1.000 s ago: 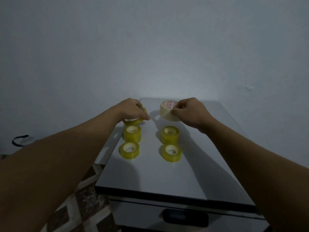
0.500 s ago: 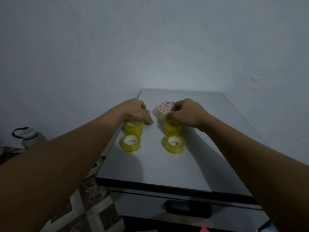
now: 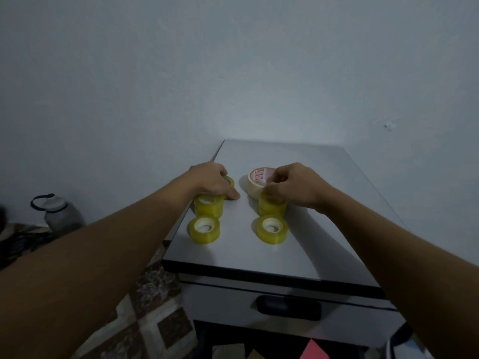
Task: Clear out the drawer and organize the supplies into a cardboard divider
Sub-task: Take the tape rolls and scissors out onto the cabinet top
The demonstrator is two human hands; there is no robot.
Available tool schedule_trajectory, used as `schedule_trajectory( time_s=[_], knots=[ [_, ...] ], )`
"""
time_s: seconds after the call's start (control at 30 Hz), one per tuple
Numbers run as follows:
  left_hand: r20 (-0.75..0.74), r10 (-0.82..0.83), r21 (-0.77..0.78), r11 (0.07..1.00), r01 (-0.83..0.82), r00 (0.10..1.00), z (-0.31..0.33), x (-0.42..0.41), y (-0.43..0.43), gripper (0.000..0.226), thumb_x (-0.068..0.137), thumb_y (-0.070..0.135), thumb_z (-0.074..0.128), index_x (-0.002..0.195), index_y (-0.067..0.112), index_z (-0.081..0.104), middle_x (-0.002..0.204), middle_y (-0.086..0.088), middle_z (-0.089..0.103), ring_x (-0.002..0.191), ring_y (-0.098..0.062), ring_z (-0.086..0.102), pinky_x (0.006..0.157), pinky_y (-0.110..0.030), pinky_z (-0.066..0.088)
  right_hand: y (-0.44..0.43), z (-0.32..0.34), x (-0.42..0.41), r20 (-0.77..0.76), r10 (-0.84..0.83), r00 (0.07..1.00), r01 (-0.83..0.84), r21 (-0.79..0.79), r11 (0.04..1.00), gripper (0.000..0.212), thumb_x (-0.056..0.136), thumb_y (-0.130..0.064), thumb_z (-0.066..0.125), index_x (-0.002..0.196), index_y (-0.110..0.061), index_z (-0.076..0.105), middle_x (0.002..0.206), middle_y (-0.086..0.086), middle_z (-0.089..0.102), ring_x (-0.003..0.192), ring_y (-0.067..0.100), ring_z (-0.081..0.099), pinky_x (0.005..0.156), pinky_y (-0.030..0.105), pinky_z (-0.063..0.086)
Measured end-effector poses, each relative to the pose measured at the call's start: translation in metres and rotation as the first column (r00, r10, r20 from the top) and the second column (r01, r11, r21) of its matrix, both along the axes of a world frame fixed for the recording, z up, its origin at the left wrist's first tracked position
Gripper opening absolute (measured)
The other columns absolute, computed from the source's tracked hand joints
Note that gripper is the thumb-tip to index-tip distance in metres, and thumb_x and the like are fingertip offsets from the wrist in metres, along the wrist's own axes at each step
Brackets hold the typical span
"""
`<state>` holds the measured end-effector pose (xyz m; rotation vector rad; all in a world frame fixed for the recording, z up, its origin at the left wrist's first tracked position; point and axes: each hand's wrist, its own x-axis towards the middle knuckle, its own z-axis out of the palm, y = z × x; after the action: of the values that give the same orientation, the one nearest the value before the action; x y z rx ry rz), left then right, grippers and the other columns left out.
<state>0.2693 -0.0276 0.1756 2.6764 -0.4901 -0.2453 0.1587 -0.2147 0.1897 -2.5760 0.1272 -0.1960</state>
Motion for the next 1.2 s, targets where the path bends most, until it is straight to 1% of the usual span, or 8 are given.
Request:
schedule_trajectory(
  time_s=[0.37,0.53,0.6,0.67,0.77,0.93,1.1,1.2],
  knots=[
    [-0.012,-0.014,0.018,1.000,0.014,1.000,0.005,0.000,-0.003,0.095,0.069,0.057,0.081,0.146,0.014,0.044,0.150,-0.008,0.045,0.130,-0.029,0.049,0.108,-0.043,0.042,0.006,0.000,-0.008,-0.022,-0.026,0.999,0.026,-0.030,0.999,0.027,0.087,-0.031,0.063,0.106,-0.012,0.071,0.112,0.004,0.064,0.099,0.018,0.058,0.071,0.023,0.048],
    [-0.040,-0.025,-0.133,0.991,0.019,0.999,0.004,-0.002,0.004,0.090,0.075,0.053,0.078,0.148,0.016,0.042,0.153,-0.009,0.041,0.133,-0.029,0.048,0.108,-0.043,0.044,0.007,0.003,-0.004,-0.048,-0.056,0.997,0.054,-0.038,0.998,0.040,0.086,-0.033,0.064,0.117,-0.008,0.066,0.116,0.008,0.063,0.101,0.021,0.059,0.074,0.026,0.052],
    [-0.003,-0.019,-0.178,0.984,0.018,1.000,0.003,-0.002,0.008,0.085,0.078,0.055,0.075,0.148,0.017,0.043,0.154,-0.009,0.040,0.135,-0.028,0.046,0.108,-0.043,0.043,0.006,0.003,-0.003,-0.054,-0.067,0.996,0.066,-0.024,0.998,0.042,0.086,-0.033,0.064,0.118,-0.007,0.066,0.117,0.009,0.064,0.103,0.022,0.060,0.079,0.029,0.053],
    [0.047,0.003,-0.213,0.977,0.007,0.999,0.002,-0.001,0.013,0.081,0.080,0.057,0.072,0.146,0.019,0.046,0.153,-0.007,0.042,0.137,-0.027,0.044,0.109,-0.044,0.042,0.007,0.002,-0.004,-0.051,-0.064,0.997,0.062,-0.035,0.997,0.041,0.087,-0.033,0.063,0.120,-0.007,0.065,0.118,0.009,0.064,0.101,0.021,0.059,0.076,0.026,0.052],
    [0.068,0.017,-0.261,0.965,0.001,0.998,0.002,-0.003,0.019,0.076,0.081,0.055,0.071,0.144,0.019,0.049,0.152,-0.003,0.044,0.137,-0.025,0.044,0.110,-0.043,0.041,0.009,-0.001,-0.006,-0.029,-0.057,0.998,0.055,-0.063,0.997,0.041,0.089,-0.033,0.060,0.121,-0.008,0.065,0.119,0.008,0.063,0.098,0.020,0.058,0.068,0.023,0.047],
    [0.119,0.015,-0.291,0.957,0.020,0.993,0.010,-0.020,0.030,0.069,0.085,0.049,0.070,0.143,0.017,0.050,0.149,-0.003,0.048,0.133,-0.023,0.047,0.107,-0.037,0.042,0.010,0.001,-0.014,0.020,-0.050,0.999,0.051,-0.068,0.996,0.033,0.089,-0.031,0.060,0.115,-0.012,0.066,0.122,0.007,0.063,0.103,0.020,0.057,0.078,0.028,0.050],
    [0.197,0.079,-0.379,0.925,0.001,0.977,0.027,-0.056,0.050,0.054,0.088,0.042,0.068,0.136,0.019,0.056,0.142,-0.003,0.053,0.126,-0.020,0.051,0.101,-0.034,0.042,0.005,0.013,-0.040,0.152,-0.076,0.985,0.087,-0.067,0.994,0.037,0.092,-0.034,0.061,0.123,-0.014,0.062,0.128,0.006,0.059,0.107,0.018,0.054,0.077,0.026,0.039],
    [0.206,0.132,-0.477,0.879,-0.019,0.969,0.032,-0.087,0.065,0.044,0.089,0.040,0.067,0.129,0.022,0.061,0.132,0.001,0.059,0.117,-0.015,0.055,0.098,-0.034,0.046,0.000,0.020,-0.065,0.213,-0.092,0.973,0.097,-0.013,0.995,0.032,0.090,-0.034,0.062,0.118,-0.018,0.065,0.122,0.001,0.063,0.104,0.017,0.058,0.083,0.031,0.044]
  ],
)
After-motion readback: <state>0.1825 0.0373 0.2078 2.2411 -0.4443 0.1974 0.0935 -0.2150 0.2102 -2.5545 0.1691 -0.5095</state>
